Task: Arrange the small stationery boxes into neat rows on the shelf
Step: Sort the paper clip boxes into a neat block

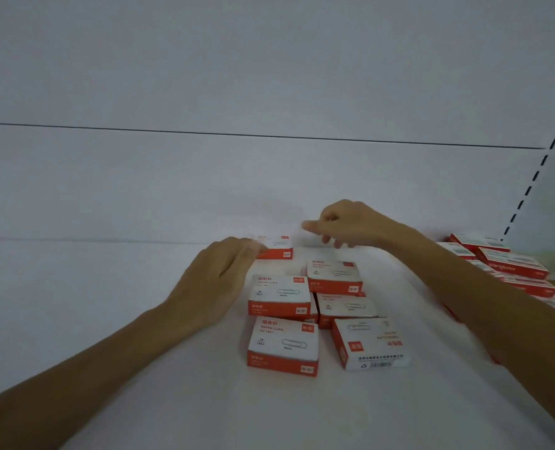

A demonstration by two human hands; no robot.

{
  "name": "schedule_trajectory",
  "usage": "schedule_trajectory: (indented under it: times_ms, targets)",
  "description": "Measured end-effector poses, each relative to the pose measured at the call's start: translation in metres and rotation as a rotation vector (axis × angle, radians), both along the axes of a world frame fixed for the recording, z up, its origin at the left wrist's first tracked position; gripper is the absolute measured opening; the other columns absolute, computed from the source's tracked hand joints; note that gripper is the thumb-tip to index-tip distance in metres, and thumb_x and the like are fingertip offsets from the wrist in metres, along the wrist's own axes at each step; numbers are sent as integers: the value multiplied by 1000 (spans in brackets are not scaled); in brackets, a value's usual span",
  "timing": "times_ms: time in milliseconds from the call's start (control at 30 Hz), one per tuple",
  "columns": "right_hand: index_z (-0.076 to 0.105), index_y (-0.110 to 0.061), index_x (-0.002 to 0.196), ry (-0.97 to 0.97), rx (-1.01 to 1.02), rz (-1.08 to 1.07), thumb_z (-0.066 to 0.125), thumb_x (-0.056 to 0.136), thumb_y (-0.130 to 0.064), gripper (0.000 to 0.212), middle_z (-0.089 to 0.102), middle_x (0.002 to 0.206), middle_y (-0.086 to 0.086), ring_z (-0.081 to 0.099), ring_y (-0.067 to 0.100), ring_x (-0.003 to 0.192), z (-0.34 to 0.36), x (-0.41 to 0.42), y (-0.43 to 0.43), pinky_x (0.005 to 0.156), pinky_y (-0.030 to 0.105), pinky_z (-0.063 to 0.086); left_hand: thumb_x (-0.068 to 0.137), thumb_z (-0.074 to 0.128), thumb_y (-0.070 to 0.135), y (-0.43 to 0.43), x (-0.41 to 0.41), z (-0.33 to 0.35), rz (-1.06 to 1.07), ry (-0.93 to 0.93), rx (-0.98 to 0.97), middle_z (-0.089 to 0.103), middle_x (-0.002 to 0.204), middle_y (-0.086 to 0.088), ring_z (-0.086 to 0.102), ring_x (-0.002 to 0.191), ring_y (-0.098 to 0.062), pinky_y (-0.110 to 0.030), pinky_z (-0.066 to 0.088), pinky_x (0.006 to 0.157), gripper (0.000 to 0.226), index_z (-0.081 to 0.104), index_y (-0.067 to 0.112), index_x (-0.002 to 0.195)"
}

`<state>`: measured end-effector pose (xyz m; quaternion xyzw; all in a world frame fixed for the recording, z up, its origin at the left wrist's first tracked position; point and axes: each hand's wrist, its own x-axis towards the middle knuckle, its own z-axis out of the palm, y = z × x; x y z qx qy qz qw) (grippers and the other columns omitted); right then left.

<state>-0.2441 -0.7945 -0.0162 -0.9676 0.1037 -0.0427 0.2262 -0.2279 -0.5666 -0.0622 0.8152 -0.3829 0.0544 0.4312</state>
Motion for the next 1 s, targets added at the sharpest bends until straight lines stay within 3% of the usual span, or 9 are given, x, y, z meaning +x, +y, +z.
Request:
schedule_trajectory:
  times_ms: [100,200,300,433,567,633,700,833,1000]
  targets:
    - [55,-26,88,-63,-45,-10,47,74,-70,47,56,86,-15,53,2,72,-9,-30,-5,56,17,37,75,39,59,-9,-16,5,-123,42,153,45,106,32,49,100,6,-12,41,77,44,52,41,113]
    - [49,-36,108,-29,-45,46,40,52,-83,74,52,96,-20,51,-2,76,-15,-60,-5,59,16,36,82,53,50,-17,-23,3,-164,-7,242,43,93,37,52,85,10,-8,45,65,37,51,38,117]
    - [47,-43,106,-42,-42,159,56,57,-74,59,51,101,-23,56,-1,79,-22,-80,-8,60,11,38,83,56,42,-22,-24,7,-182,7,271,40,87,41,53,77,14,0,44,60,35,52,36,117]
    - [56,-27,113,-236,-59,180,72,73,-41,46,55,104,-13,56,0,79,-33,-85,-9,64,5,43,81,57,48,-28,-26,10,-167,45,272,38,92,37,53,78,11,-5,46,62,49,50,31,126]
    - [55,-20,119,-509,-192,166,75,73,-28,50,54,109,-7,52,-3,77,-35,-89,-5,63,3,44,70,42,62,-25,-31,9,-131,-77,310,43,117,27,52,102,-3,-18,49,81,71,34,37,136]
    - [56,-15,119,-621,-231,182,77,71,-24,52,55,109,-3,50,-2,74,-31,-90,-4,57,5,44,68,39,63,-21,-33,9,-114,-110,304,37,119,29,46,111,-7,-29,49,89,73,25,43,137]
    - [57,-11,116,-711,-274,186,78,70,-22,52,57,109,3,48,1,74,-26,-89,-3,57,3,40,68,38,62,-18,-34,11,-119,-114,287,31,118,32,42,114,-6,-30,49,90,74,17,47,138]
    - [57,-8,113,-767,-299,166,78,69,-19,51,58,108,7,48,7,76,-23,-85,-1,58,1,38,68,38,62,-19,-39,9,-142,-107,307,27,120,33,41,111,-4,-25,49,86,78,4,50,138]
    - [56,-10,116,-735,-254,166,76,71,-21,51,57,111,7,48,4,77,-30,-78,-2,58,0,37,82,46,56,-22,-34,4,-117,-113,335,25,119,31,44,110,-5,-22,49,82,74,2,46,140]
